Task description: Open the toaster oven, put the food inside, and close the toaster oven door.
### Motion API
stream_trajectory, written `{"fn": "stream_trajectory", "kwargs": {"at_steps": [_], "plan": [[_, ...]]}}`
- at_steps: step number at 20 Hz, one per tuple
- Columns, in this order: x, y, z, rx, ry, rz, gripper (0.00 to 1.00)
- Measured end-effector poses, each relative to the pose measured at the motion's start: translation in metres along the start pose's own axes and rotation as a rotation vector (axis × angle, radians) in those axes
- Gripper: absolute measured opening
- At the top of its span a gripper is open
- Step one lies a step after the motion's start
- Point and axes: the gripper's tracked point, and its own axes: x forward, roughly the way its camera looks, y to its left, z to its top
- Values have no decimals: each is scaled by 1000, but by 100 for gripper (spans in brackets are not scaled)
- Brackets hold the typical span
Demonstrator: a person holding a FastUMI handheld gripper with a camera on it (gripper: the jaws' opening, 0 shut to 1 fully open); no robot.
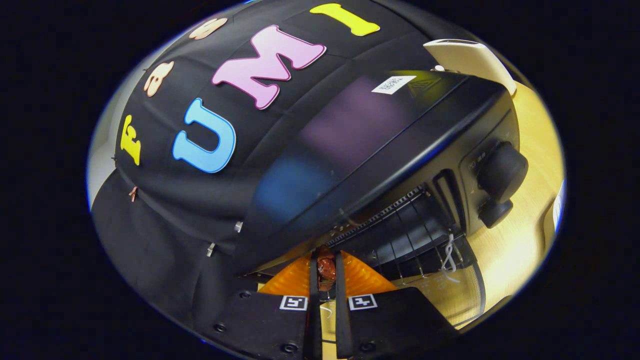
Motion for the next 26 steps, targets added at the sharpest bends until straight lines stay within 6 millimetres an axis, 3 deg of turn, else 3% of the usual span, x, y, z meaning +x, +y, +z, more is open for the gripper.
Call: {"fn": "stream_trajectory", "kwargs": {"at_steps": [2,5,8,11,13,16,20,26], "plan": [[4,-13,3,-41,-14,-50,15],[0,-49,0,-158,3,-188,34],[-10,-56,7,-221,-24,-226,37],[-28,-57,17,-269,-45,-243,85],[-40,-58,22,-290,-54,-257,97],[-64,-57,32,-326,-83,-280,98],[-96,-35,29,-410,-93,-261,98],[-133,-3,-14,-555,-31,-256,98]]}}
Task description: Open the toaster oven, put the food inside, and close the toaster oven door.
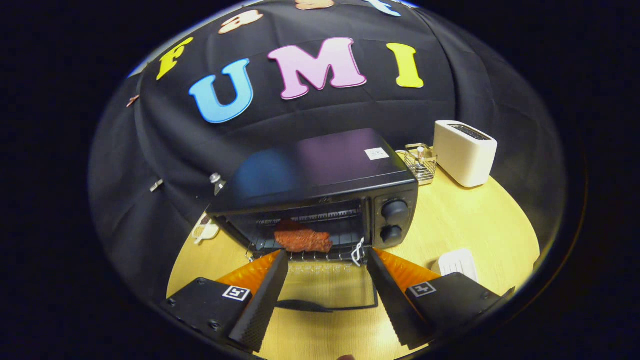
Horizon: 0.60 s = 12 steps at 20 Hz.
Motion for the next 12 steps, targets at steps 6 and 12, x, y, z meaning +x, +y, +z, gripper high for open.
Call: {"fn": "stream_trajectory", "kwargs": {"at_steps": [6,12], "plan": [[-11,21,-72,-40,168,-25,99],[3,33,-148,-99,319,-54,99]]}}
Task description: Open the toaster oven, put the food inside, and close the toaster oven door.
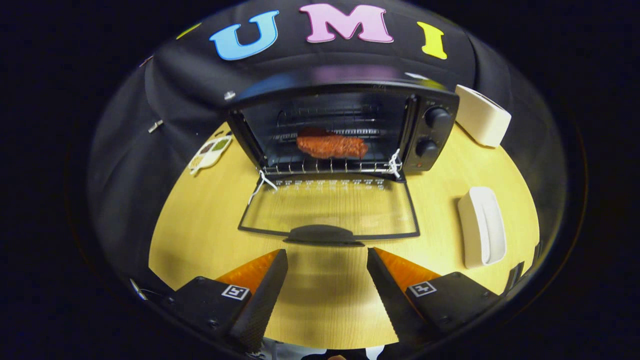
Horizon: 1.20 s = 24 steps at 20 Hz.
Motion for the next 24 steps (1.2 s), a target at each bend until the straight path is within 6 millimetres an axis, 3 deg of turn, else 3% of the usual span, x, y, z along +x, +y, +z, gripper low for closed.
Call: {"fn": "stream_trajectory", "kwargs": {"at_steps": [5,12,18,24], "plan": [[40,1,-23,25,85,-75,99],[63,-6,-16,72,94,-166,99],[49,-4,-8,41,49,-158,97],[22,0,7,32,-11,-117,97]]}}
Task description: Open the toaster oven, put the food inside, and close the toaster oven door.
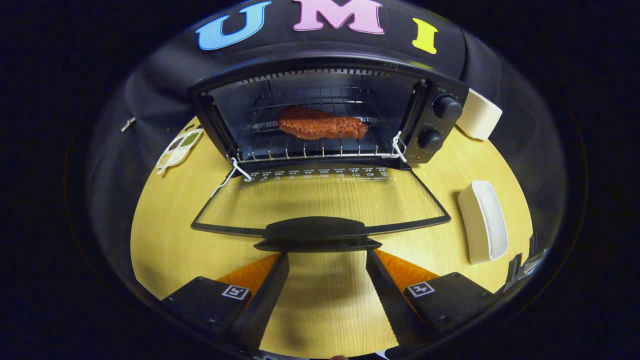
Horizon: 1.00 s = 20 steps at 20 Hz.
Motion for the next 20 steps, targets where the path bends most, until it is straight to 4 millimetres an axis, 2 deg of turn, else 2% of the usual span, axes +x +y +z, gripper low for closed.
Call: {"fn": "stream_trajectory", "kwargs": {"at_steps": [3,9,13,17,20], "plan": [[-12,-1,15,-16,-74,15,98],[-45,-18,83,1,-254,-14,100],[-51,-25,116,39,-312,-13,100],[-56,-25,112,21,-326,-11,100],[-68,-28,118,13,-363,6,100]]}}
